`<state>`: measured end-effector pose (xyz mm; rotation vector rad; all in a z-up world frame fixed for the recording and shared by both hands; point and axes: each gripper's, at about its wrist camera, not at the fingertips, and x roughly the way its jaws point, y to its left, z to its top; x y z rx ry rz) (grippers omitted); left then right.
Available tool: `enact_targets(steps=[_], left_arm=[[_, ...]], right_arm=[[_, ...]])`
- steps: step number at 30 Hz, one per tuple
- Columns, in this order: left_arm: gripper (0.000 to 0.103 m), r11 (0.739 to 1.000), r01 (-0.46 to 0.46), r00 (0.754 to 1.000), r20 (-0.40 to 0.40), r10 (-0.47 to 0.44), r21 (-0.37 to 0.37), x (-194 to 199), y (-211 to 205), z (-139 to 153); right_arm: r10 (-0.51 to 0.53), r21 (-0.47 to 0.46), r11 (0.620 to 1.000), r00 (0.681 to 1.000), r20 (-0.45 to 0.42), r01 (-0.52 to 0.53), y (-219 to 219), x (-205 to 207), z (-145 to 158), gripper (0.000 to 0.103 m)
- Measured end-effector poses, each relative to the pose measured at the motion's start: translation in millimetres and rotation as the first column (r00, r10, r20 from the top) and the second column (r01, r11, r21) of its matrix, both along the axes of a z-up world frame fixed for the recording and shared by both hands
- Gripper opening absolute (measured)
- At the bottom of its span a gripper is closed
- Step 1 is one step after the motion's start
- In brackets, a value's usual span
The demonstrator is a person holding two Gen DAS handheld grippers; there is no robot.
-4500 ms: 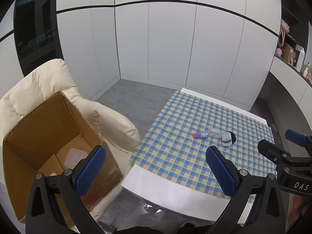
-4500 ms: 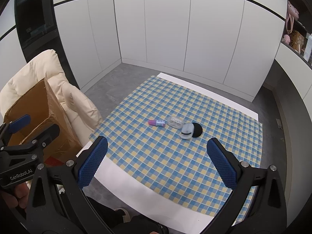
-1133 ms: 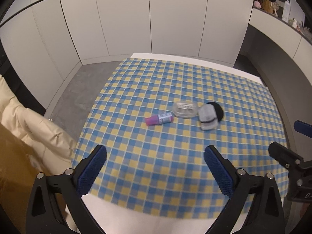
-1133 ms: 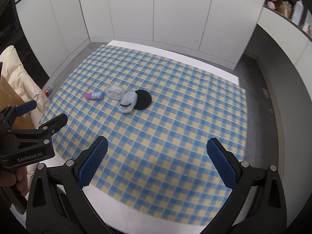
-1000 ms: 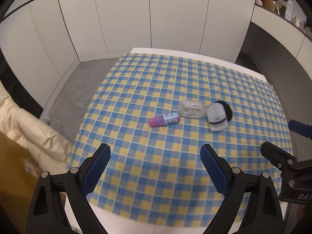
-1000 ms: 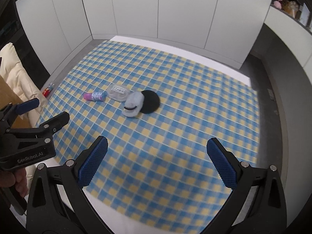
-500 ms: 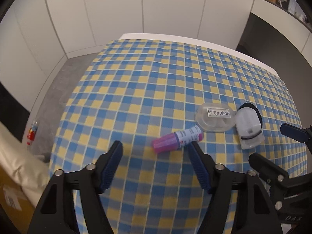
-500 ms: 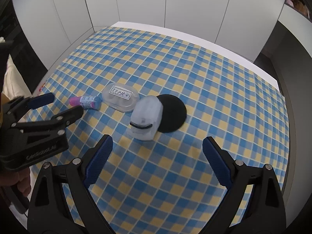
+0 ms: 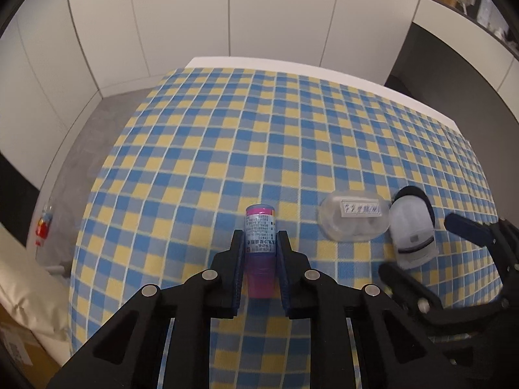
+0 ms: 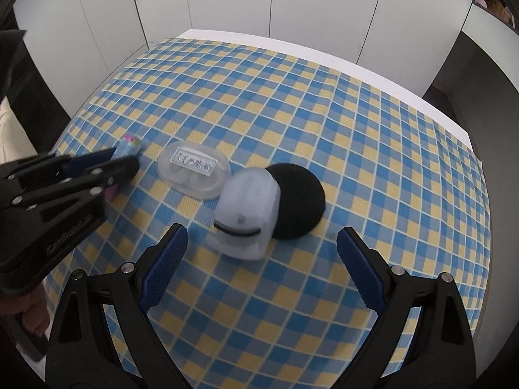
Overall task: Organize objects
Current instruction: 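Lower the left tool onto the pink bottle while the right tool approaches the white compact, then close the left tool on the pink bottle while the right tool grasps the white compact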
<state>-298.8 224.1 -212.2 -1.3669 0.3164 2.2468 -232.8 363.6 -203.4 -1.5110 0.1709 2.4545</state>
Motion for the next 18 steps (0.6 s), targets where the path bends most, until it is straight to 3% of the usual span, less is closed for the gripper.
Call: enact_targets(steps=[2,5,9,18], left_arm=[[0.018,1.0,-0.009,1.0,0.013,0.009,-0.003,3.5,-4.7,-0.1],[0.018,1.0,-0.024,0.999,0.033,0.024,0.001,8.8,-10.7,0.3],[0.018,0.999,-0.035,0.998,0.052,0.034,0.006,17.7,-14.8,2.4],[0.018,1.0,-0.026,0.999,0.031,0.026,0.01,44.1,-17.1,28.6]], right_arm=[[-0.003,0.03,1.0,1.0,0.002,0.003,-3.8,-6.3,-1.7,0.077],[-0.014,0.06,0.998,1.0,0.011,0.013,-5.9,-10.9,-2.2,0.06],[-0.026,0.029,0.999,1.0,0.004,0.026,-0.6,-7.0,3.5,0.046],[-0.023,0.002,1.0,1.0,-0.013,0.023,3.6,16.4,24.9,0.038]])
